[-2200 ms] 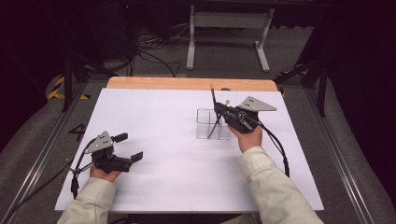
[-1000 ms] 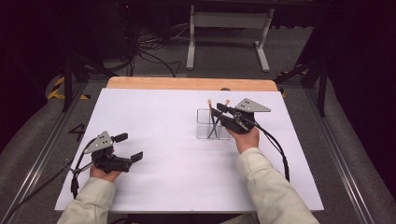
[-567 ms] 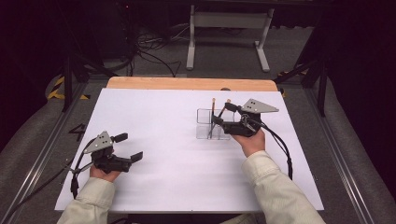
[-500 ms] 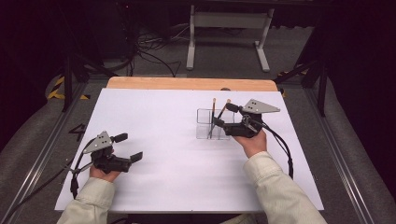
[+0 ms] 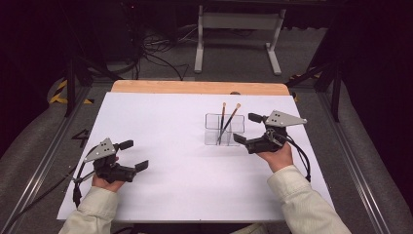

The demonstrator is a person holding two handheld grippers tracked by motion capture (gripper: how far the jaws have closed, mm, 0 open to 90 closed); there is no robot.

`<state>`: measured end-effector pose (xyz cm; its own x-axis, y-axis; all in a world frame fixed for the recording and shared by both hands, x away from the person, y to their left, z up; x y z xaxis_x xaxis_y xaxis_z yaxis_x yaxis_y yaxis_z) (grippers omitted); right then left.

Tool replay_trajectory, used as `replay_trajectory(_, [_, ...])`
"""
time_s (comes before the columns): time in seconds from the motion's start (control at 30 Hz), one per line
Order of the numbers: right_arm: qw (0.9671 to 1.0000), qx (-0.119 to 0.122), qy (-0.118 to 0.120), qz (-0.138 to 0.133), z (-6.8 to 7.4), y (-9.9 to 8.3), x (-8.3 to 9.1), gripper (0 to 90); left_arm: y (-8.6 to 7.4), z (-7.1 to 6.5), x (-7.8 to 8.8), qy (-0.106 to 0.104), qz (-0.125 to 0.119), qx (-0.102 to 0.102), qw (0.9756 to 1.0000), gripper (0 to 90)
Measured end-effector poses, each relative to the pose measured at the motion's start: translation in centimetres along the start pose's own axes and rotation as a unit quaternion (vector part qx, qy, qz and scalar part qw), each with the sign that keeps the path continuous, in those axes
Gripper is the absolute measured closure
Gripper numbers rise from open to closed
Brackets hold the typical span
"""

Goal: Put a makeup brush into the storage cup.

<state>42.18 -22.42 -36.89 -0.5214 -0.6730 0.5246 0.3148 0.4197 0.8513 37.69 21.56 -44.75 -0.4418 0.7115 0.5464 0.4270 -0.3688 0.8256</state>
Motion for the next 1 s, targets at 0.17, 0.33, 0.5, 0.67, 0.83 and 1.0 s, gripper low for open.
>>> replay_trajectory(0.17, [0.9999,0.01,-0.004,-0.007,0.1,-0.5,1.1,4.0,0.0,-0.4,0.3,-0.007,-0.003,-0.002,1.0,0.0])
replay_trajectory(0.33, [0.9998,0.018,-0.004,0.006,0.3,-1.3,1.7,3.7,0.1,-0.8,0.5,-0.014,-0.004,-0.008,0.9999,0.0])
replay_trajectory(0.5, [0.9999,0.011,-0.008,0.01,0.6,-2.0,2.1,3.4,0.0,-0.8,0.5,-0.019,-0.002,-0.01,0.9998,0.0])
replay_trajectory(0.67, [0.9997,0.016,-0.004,0.02,1.0,-2.9,2.1,2.5,0.0,-0.8,0.5,-0.02,-0.004,-0.011,0.9997,0.0])
replay_trajectory(0.83, [0.999,0.024,-0.009,0.036,1.4,-3.8,1.8,1.7,0.0,-0.8,0.5,-0.025,-0.004,-0.007,0.9997,0.0])
replay_trajectory(1.0, [0.9983,0.024,0.0,0.053,1.8,-5.0,1.5,0.7,-0.1,-0.9,0.5,-0.027,-0.004,-0.009,0.9996,0.0])
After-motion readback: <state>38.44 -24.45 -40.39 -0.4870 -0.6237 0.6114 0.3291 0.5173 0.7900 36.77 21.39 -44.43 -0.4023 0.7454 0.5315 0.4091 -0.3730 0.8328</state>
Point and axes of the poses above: each handheld gripper's, and its own axes: x roughly backward along the jaws, y roughly out of its top, z roughly to its left, the point moved 3 cm from there along -x, roughly forward along the jaws, and after that the axes turned 15 degrees about z, right-handed, at the moved point
